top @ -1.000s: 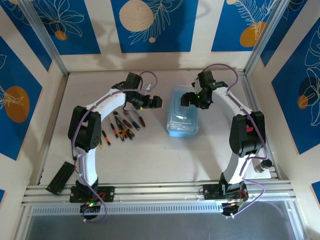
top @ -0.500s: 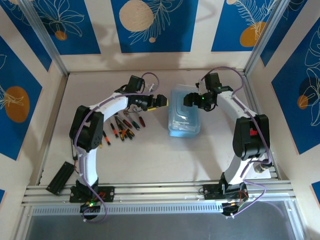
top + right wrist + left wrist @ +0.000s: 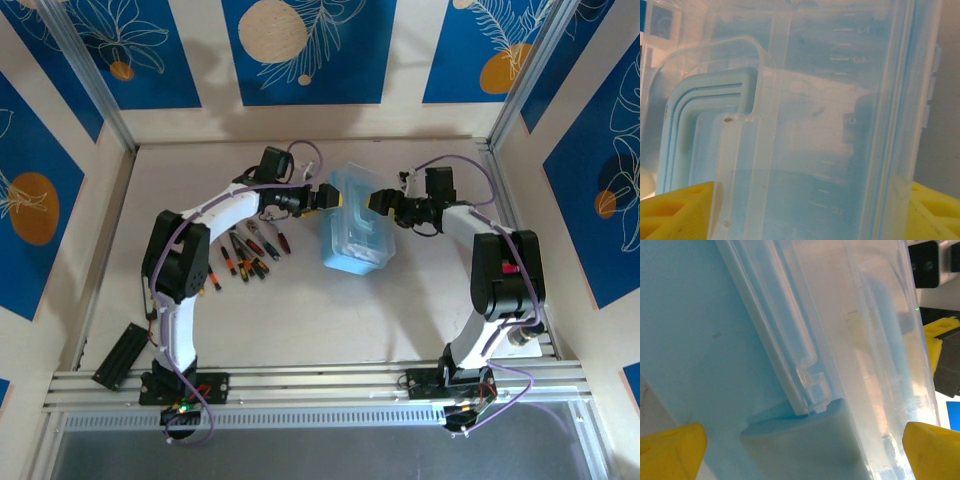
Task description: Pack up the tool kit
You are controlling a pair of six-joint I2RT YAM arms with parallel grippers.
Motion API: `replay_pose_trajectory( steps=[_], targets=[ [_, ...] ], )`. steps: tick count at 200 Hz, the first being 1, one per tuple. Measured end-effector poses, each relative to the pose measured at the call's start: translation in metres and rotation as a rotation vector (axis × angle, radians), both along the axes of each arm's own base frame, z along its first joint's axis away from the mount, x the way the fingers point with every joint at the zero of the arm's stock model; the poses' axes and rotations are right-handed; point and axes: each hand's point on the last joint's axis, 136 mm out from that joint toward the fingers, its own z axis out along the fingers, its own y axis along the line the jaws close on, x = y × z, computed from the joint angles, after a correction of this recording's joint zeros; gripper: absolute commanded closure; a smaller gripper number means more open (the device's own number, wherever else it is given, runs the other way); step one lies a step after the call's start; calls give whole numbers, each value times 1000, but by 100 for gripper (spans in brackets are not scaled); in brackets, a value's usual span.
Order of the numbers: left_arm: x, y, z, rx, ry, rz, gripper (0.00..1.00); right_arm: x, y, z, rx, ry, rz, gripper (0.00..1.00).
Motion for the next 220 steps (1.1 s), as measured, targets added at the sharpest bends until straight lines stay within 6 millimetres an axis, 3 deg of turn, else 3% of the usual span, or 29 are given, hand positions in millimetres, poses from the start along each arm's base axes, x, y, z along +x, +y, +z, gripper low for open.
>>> replay_pose_trajectory(
  steps=[41,84,117,192,220],
  targets=[
    [9,0,15,4,-37,17,0,6,0,-7,147,12,-15,46],
    [14,2,22,31,-51,33,0,9,5,-11,204,26,-4,25],
    [16,1,29,38,-68,31,0,6,6,-16,217,46,10,16],
    [13,-14,51,20,-114,3,0,-3,-5,-44,194,160,-19,11],
    [12,-15,51,21,-116,1,0,-3,-6,-45,183,164,-16,9]
  ],
)
